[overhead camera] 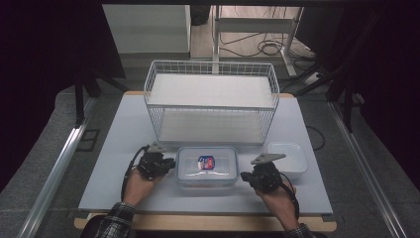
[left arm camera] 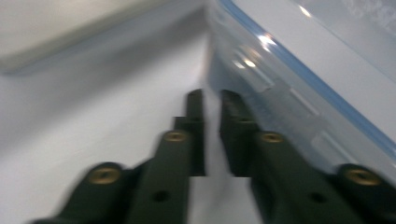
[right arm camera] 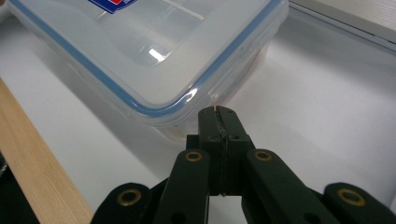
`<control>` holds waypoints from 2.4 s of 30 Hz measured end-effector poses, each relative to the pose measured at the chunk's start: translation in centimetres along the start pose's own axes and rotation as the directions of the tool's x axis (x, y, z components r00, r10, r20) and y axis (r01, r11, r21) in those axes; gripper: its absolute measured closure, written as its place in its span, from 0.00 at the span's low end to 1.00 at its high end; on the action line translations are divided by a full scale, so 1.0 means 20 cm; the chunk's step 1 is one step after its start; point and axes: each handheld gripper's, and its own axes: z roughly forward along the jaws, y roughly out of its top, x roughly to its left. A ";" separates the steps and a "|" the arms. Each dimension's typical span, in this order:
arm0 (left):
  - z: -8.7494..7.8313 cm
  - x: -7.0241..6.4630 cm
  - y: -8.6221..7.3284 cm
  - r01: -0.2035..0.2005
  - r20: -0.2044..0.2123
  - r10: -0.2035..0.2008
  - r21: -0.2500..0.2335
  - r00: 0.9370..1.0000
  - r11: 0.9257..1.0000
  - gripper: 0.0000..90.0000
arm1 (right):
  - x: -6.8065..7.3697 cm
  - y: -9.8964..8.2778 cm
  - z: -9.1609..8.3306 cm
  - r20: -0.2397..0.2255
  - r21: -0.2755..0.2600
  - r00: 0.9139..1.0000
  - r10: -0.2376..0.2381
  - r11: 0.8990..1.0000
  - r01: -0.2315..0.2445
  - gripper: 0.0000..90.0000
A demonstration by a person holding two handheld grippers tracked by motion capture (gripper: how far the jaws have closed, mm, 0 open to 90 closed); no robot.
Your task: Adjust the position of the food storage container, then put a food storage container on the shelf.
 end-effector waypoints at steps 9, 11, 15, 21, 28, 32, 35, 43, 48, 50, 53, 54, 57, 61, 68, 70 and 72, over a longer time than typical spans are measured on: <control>-0.12 0.04 -0.09 0.030 -0.010 -0.030 -0.043 0.999 0.999 0.24 | -0.04 -0.01 -0.05 -0.009 -0.079 1.000 0.009 0.997 -0.009 0.56; -0.13 0.03 -0.09 0.035 0.007 -0.034 -0.053 0.999 0.998 0.11 | -0.06 -0.01 -0.05 -0.013 -0.097 1.000 0.020 0.995 -0.022 0.43; -0.14 0.03 -0.10 0.029 0.028 -0.026 -0.087 0.999 0.996 0.06 | -0.08 0.00 -0.04 -0.044 -0.133 0.998 0.042 0.990 -0.047 0.27; -0.17 0.02 -0.07 0.028 0.053 -0.023 -0.088 0.998 0.996 0.06 | -0.09 0.01 -0.03 -0.070 -0.135 0.996 0.062 0.988 -0.071 0.16; -0.17 -0.06 0.00 0.013 0.107 -0.006 -0.064 0.994 0.998 0.04 | -0.07 0.06 0.02 -0.110 -0.117 0.993 0.045 0.991 -0.058 0.06; -0.15 -0.08 0.03 0.013 0.129 -0.005 -0.063 0.992 0.998 0.02 | -0.06 0.08 0.04 -0.119 -0.105 0.991 0.055 0.992 -0.068 0.05; -0.14 -0.07 0.05 0.040 0.194 -0.024 -0.081 0.981 0.996 0.03 | -0.05 0.11 0.07 -0.142 -0.079 0.987 0.078 0.993 -0.090 0.08; -0.02 -0.04 0.08 0.076 0.300 -0.064 -0.028 0.952 0.997 0.02 | -0.09 0.17 0.16 -0.188 -0.034 0.974 0.130 0.990 -0.138 0.13; 0.07 -0.03 0.07 0.108 0.395 -0.108 0.022 0.912 0.994 0.02 | -0.12 0.17 0.23 -0.252 0.023 0.946 0.203 0.979 -0.204 0.11; 0.08 -0.03 0.06 0.126 0.407 -0.129 0.035 0.904 0.991 0.00 | -0.13 0.17 0.24 -0.285 0.046 0.928 0.242 0.970 -0.238 0.12; 0.05 -0.03 0.06 0.138 0.402 -0.149 0.056 0.903 0.989 0.06 | -0.15 0.16 0.24 -0.303 0.072 0.909 0.288 0.958 -0.279 0.17; 0.03 -0.03 0.06 0.138 0.401 -0.150 0.059 0.904 0.989 0.09 | -0.15 0.16 0.23 -0.304 0.074 0.905 0.296 0.955 -0.287 0.21; 0.00 -0.03 0.05 0.137 0.396 -0.142 0.042 0.907 0.990 0.16 | -0.16 0.15 0.21 -0.305 0.072 0.900 0.312 0.950 -0.305 0.27; -0.08 -0.03 0.02 0.174 0.398 -0.157 -0.007 0.904 0.985 0.36 | -0.14 0.14 0.13 -0.303 0.045 0.903 0.306 0.951 -0.307 0.42; -0.14 -0.06 -0.04 0.199 0.420 -0.152 -0.072 0.895 0.977 0.54 | -0.12 0.04 0.03 -0.351 -0.029 0.892 0.286 0.948 -0.316 0.57; -0.14 -0.07 -0.04 0.210 0.413 -0.159 -0.081 0.897 0.974 0.54 | -0.10 0.03 0.02 -0.337 -0.040 0.899 0.280 0.950 -0.311 0.57; -0.15 -0.08 -0.04 0.213 0.403 -0.162 -0.086 0.901 0.973 0.54 | -0.09 0.03 0.02 -0.325 -0.046 0.904 0.277 0.950 -0.307 0.57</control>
